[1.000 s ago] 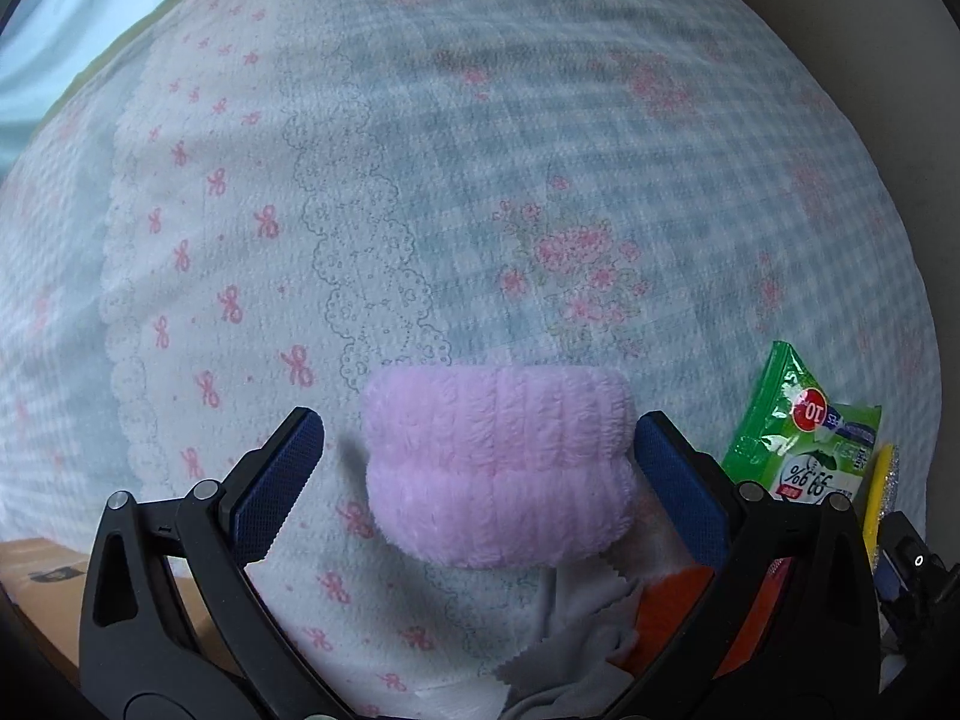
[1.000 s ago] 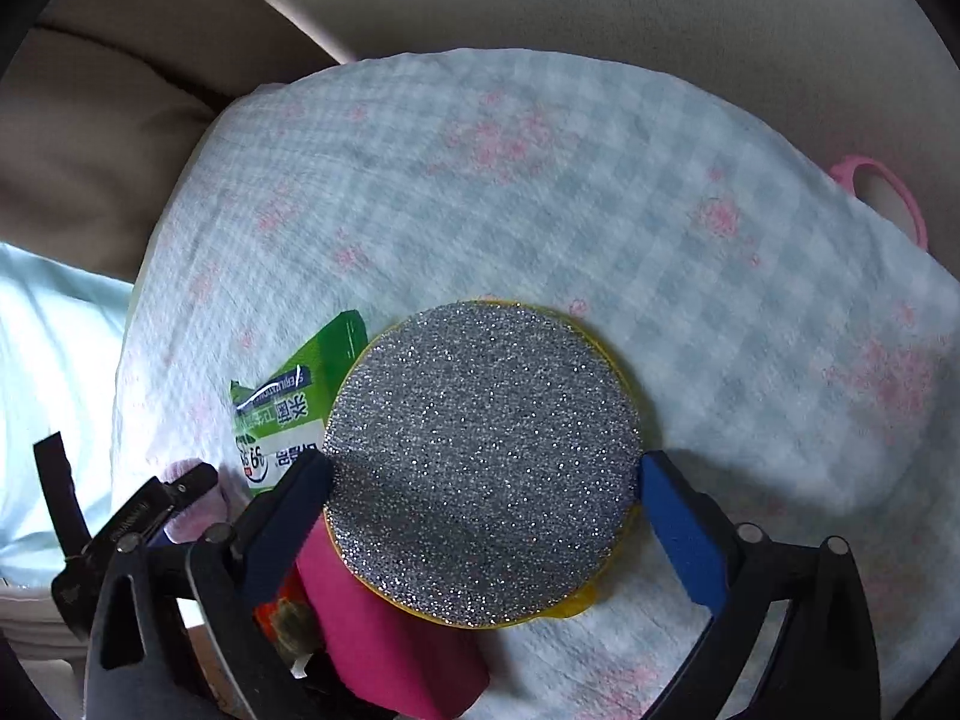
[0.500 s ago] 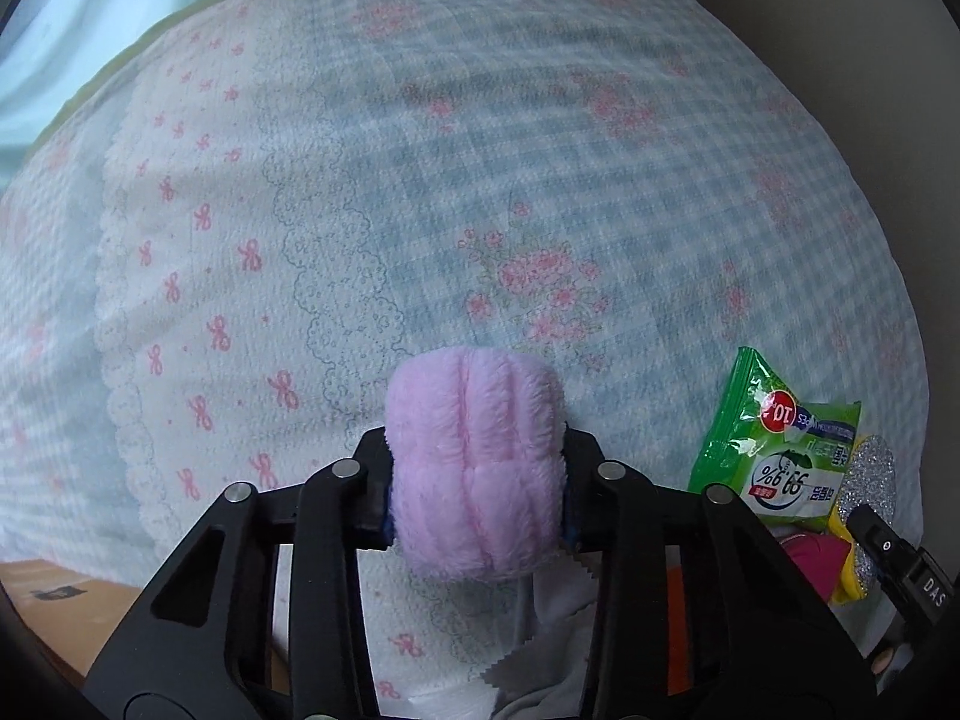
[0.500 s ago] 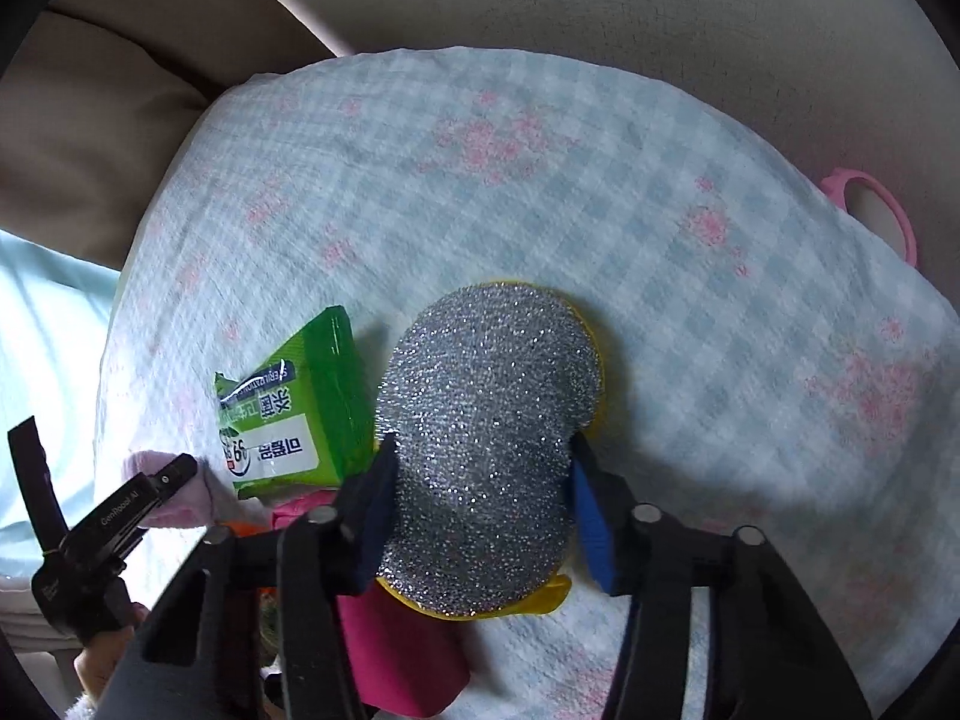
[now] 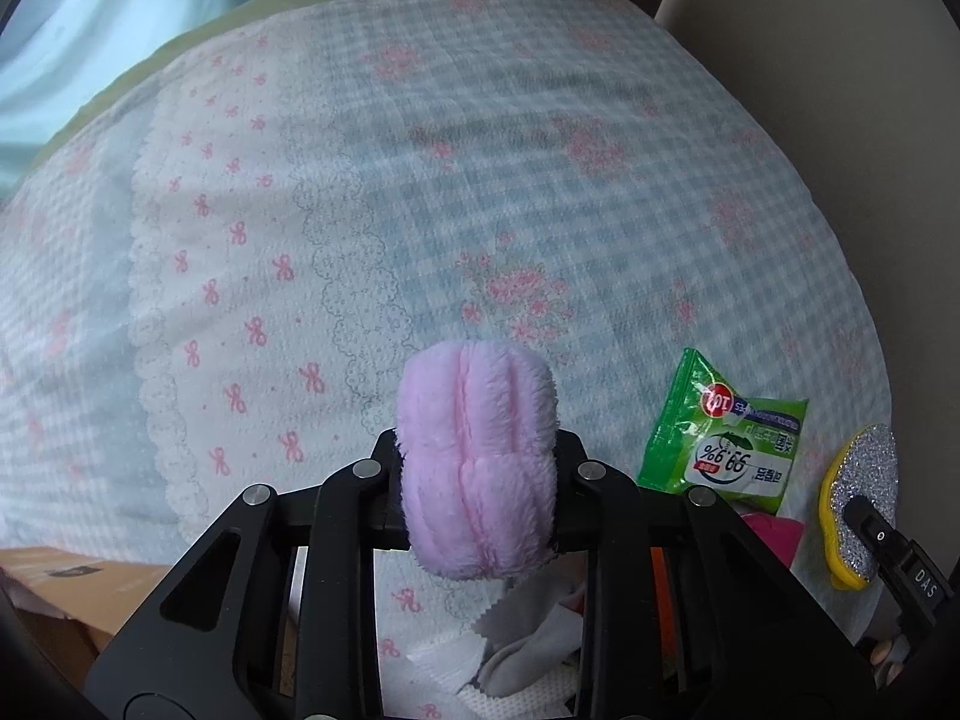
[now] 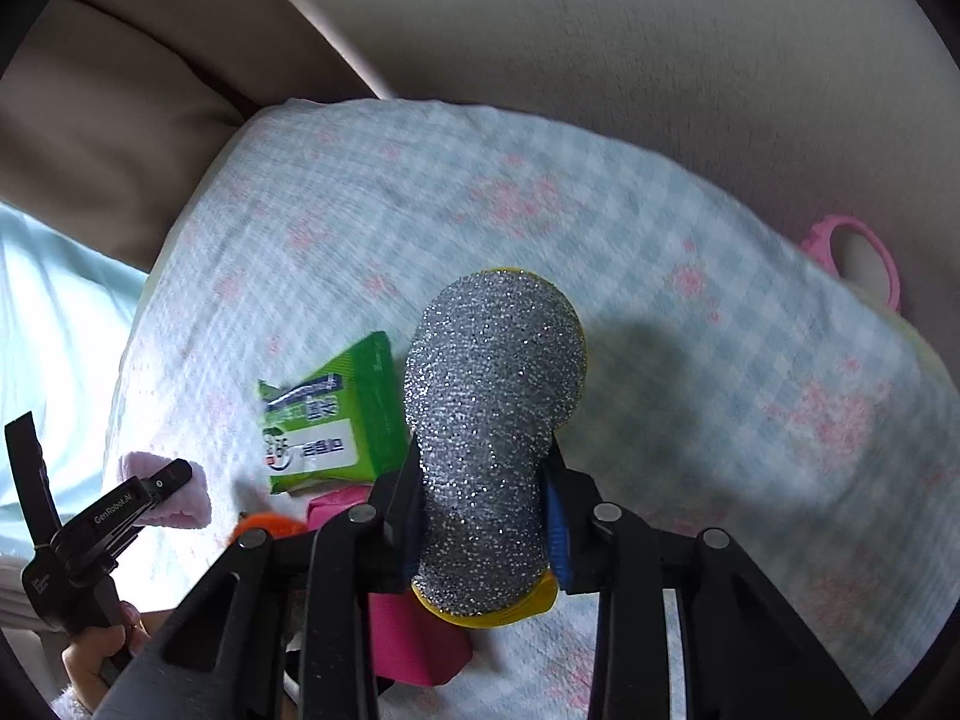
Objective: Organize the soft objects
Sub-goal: 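Carry the pink hair tie and glittery sponge over the cardboard box with both tools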
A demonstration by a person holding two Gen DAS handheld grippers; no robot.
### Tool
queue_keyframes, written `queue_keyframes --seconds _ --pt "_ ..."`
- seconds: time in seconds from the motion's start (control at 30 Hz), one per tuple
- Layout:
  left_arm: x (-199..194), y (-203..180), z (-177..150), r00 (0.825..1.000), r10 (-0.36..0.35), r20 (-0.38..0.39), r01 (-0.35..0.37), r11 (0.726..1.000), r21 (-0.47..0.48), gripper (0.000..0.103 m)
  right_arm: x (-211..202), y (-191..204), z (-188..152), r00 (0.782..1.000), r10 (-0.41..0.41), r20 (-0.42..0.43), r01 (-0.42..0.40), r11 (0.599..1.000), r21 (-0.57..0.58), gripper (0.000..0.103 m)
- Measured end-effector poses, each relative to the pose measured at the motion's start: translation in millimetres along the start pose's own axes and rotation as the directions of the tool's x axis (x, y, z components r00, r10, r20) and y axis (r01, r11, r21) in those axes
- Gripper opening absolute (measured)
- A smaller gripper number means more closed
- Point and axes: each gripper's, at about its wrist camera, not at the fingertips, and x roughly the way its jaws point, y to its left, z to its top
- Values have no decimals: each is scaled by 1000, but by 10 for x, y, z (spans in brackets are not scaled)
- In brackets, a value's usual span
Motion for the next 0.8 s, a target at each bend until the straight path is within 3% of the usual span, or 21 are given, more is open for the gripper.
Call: queue_keyframes --seconds 0.23,0.47,0.63,0.8 --pt "-558 -31 -56 998 -10 54 11 1000 -18 24 -568 322 37 998 2 63 8 987 -158 30" --pt "-1407 55 -223 992 0 125 6 999 -49 24 -1263 797 13 994 55 99 -19 943 -334 30" --pt "-2048 277 -461 984 23 174 1 990 -138 25 -1687 1266 -183 991 110 79 -58 871 -488 30" --pt "-2625 685 -813 975 71 210 -19 971 -239 25 -1965 1783 -582 986 164 29 -111 774 -624 30"
